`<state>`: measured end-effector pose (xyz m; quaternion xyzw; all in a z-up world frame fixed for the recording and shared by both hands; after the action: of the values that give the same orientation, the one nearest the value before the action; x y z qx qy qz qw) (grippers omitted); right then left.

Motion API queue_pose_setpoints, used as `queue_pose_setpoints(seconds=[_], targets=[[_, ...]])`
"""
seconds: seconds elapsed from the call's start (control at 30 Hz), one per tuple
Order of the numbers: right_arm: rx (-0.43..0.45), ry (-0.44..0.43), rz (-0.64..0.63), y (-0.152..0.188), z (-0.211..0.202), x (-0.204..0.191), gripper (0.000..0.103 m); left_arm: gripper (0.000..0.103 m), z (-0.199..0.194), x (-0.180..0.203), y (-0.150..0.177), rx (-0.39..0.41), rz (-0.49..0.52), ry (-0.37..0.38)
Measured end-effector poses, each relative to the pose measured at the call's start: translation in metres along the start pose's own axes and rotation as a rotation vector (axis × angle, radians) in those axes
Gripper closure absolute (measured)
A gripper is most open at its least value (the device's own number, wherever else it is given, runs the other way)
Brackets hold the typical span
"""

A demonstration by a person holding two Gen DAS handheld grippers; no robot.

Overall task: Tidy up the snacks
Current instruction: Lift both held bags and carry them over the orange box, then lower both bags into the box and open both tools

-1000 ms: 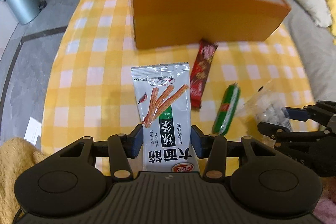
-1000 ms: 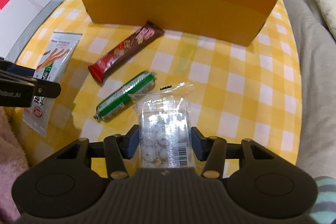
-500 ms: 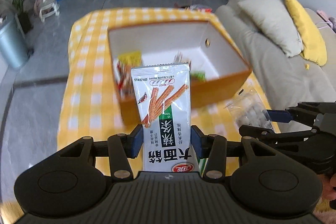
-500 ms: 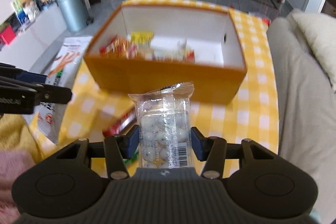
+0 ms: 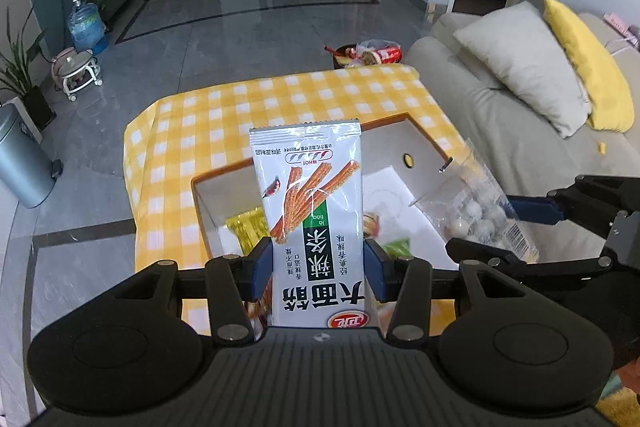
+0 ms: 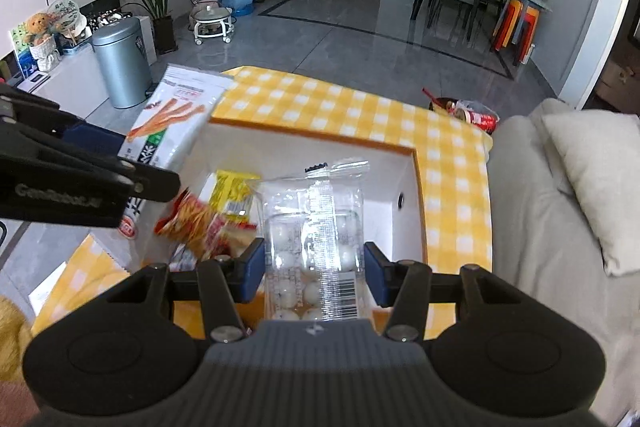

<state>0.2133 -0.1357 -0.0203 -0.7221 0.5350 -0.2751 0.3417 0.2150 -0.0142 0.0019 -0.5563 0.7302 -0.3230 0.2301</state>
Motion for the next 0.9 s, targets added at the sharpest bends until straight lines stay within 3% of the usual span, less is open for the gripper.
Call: queue_pose_setpoints(seconds=[0.2,0.5,0.9], targets=[[-0.043,0.025,-0.025,-0.011,0.052,0.007,0.054,0.049,0.052,-0.006,-0.009,-0.065,0.024,-0.004],[-0.148,0.079,-0.101,0.002,0.128,0.013,0.054,0.049,0.116,-0.009,0.004,-0.181,0.079,-0.031],[-0.236,0.097,-0.169,0.024,0.176,0.016,0.053,0.049,0.163,-0.007,0.017,-0.271,0.092,-0.022]])
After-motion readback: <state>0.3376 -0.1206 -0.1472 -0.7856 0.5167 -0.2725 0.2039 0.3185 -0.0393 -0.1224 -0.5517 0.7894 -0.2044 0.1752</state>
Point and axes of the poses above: each gripper's, at about its wrist camera, not at the fingertips, and z roughly the way its jaws point, x to its right, y to its underside, the point moved 1 cm from there along z, roughly the way its jaws point, and after that the axes turned 11 degrees about x, right-handed, at the moved point
